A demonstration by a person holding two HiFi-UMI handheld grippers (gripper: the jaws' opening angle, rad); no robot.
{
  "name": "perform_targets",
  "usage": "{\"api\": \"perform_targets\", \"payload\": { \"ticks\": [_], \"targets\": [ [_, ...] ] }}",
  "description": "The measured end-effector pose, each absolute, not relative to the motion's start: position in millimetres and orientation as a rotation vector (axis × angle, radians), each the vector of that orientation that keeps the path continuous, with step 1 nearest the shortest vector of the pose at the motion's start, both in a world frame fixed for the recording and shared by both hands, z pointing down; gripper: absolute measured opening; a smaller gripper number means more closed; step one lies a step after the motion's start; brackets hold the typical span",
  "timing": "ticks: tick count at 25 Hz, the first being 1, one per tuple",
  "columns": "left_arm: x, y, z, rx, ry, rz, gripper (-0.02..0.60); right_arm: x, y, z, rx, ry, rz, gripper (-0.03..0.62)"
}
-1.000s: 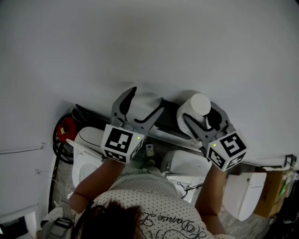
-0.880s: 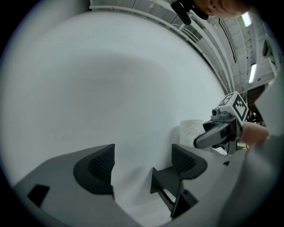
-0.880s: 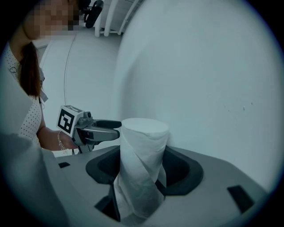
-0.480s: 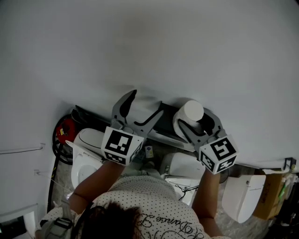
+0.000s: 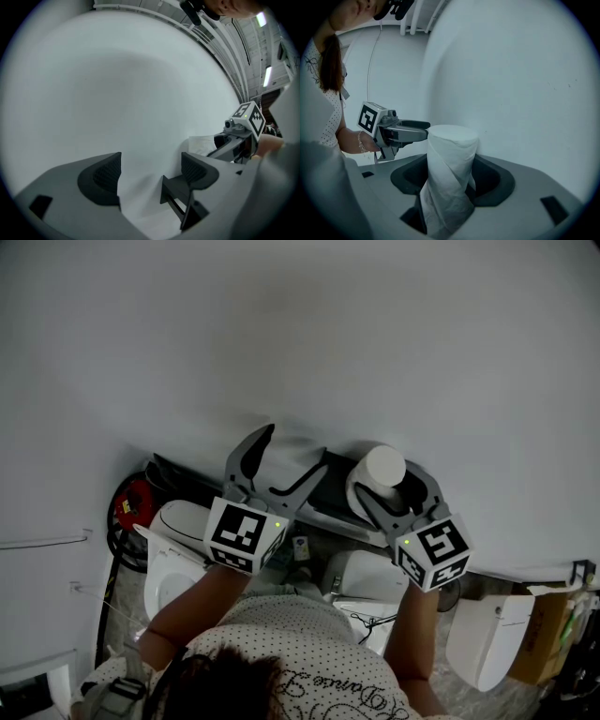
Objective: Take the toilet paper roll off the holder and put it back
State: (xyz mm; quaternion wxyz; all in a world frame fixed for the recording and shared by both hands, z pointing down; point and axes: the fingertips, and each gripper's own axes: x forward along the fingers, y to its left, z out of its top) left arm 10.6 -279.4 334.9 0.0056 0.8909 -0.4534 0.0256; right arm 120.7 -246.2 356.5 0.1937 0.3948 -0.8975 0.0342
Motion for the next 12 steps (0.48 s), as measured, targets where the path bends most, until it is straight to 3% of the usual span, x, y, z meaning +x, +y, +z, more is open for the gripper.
{"api": "perform_targets", "payload": {
  "ticks": [12],
  "targets": [
    [16.4, -281.9, 330.9, 2.801, -1.415, 0.081, 0.400, 121.9, -245.3, 354.9, 1.083, -2.516, 0.042, 0.303]
  ]
}}
